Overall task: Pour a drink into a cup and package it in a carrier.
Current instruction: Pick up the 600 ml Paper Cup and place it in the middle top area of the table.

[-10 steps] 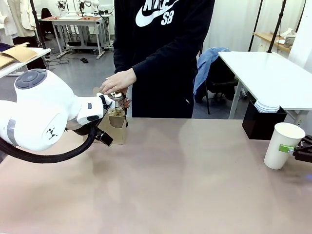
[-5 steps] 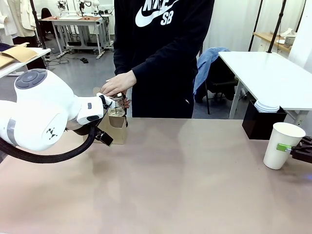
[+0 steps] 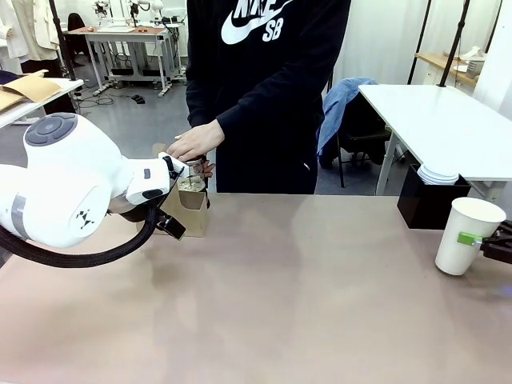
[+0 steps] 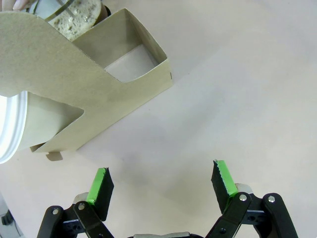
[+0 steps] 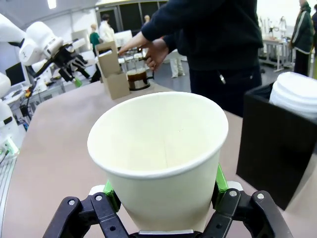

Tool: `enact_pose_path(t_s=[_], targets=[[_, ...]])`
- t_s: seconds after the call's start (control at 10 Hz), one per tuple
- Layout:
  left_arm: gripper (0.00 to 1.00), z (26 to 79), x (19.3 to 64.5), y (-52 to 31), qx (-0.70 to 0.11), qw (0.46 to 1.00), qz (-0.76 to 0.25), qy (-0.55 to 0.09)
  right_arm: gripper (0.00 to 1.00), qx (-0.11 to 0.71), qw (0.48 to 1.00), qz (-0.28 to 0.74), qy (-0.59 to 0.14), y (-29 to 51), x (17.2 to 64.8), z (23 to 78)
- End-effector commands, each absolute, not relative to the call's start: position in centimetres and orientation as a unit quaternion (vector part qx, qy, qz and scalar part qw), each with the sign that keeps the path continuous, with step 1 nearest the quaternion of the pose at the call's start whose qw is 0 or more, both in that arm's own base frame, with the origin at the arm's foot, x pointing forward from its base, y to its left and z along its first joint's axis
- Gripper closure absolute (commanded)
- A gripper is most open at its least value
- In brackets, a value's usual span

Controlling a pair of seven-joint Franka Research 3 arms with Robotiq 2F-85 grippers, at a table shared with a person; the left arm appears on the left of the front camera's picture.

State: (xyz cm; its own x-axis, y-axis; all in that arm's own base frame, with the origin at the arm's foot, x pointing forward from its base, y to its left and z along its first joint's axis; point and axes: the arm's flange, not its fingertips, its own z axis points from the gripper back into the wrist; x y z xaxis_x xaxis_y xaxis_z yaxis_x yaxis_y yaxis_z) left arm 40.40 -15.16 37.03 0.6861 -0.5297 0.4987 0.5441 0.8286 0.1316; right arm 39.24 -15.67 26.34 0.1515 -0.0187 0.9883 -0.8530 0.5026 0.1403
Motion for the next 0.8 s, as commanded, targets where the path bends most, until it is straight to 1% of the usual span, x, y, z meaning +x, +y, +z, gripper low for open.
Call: enact_pose_path(t_s=[0.0, 0.2, 0.4, 0.5, 0.7], targets=[[0.00, 37.0, 40.4, -15.1, -0.014, 0.918, -0.293, -0.267, 0.20, 0.349, 0.665, 0.291, -0.593, -14.1, 37.4, 33.1], [0.00, 37.0, 40.4, -15.1, -0.014, 0.918, -0.293, -0.267, 0.20, 0.337, 0.656, 0.295, -0.607, -10.9, 37.3, 38.0], [0.00, 37.0, 40.4, -15.1, -0.014, 0.918, -0.293, -0.267, 0.20, 0.324, 0.648, 0.311, -0.615, -5.7, 38.4, 42.6], [0.00, 37.0, 40.4, -15.1, -0.014, 0.918, -0.293, -0.267, 0.20, 0.325, 0.640, 0.319, -0.619, -2.7, 39.5, 43.9], [0.00, 37.0, 40.4, -15.1, -0.014, 0.918, -0.293, -0.267, 0.20, 0.327, 0.635, 0.337, -0.614, 4.2, 42.6, 43.7]])
